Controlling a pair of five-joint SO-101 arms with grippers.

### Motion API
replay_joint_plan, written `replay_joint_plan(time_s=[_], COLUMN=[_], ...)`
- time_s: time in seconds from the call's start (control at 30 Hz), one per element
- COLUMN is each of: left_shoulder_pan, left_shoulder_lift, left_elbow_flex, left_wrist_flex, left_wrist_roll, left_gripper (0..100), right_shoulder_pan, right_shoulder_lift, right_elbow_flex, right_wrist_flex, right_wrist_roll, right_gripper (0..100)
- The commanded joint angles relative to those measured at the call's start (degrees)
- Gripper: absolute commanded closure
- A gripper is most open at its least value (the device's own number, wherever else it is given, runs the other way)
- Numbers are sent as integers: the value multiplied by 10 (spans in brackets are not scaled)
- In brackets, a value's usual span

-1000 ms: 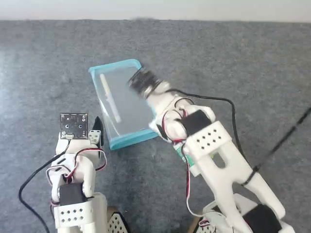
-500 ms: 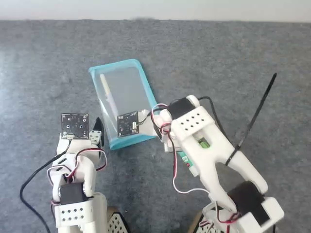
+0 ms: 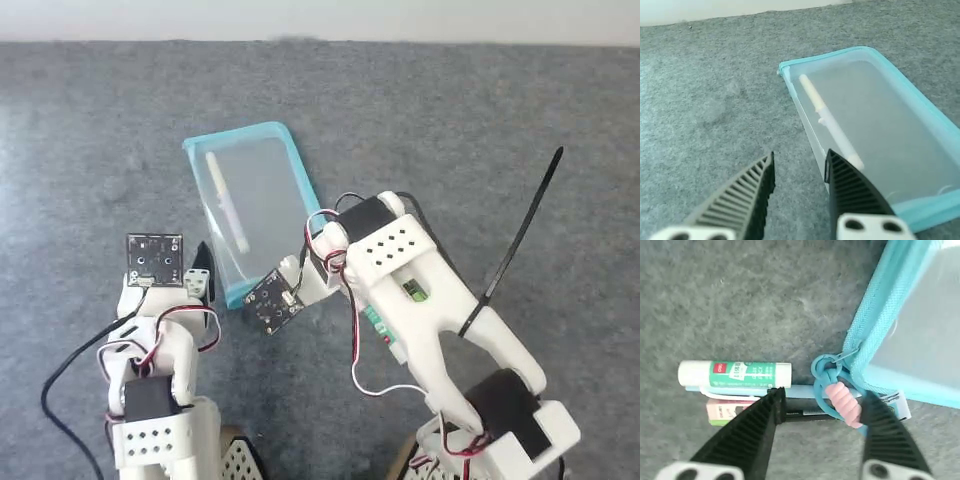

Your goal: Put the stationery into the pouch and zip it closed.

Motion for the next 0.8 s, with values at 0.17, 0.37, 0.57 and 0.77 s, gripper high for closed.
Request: replay_joint_plan(time_s=[0.17,0.37,0.57,0.77], left_shoulder_pan=[4,4,4,4], left_shoulder_lift=[-9,-9,-9,-9], left_elbow_flex=[-7,-7,-7,-7], left_wrist_flex=[-18,-18,-18,-18], left_wrist_roll=[-6,-6,-6,-6], left_gripper=[840,840,840,840], right_shoulder_pan=[31,49,74,83], right_shoulder_lift=[65,101,125,169], right_elbow_flex=[-33,-66,-77,-79], right_wrist_flex=[-61,-59,-59,-60], right_wrist_roll=[15,13,13,9], right_gripper=[702,703,704,764])
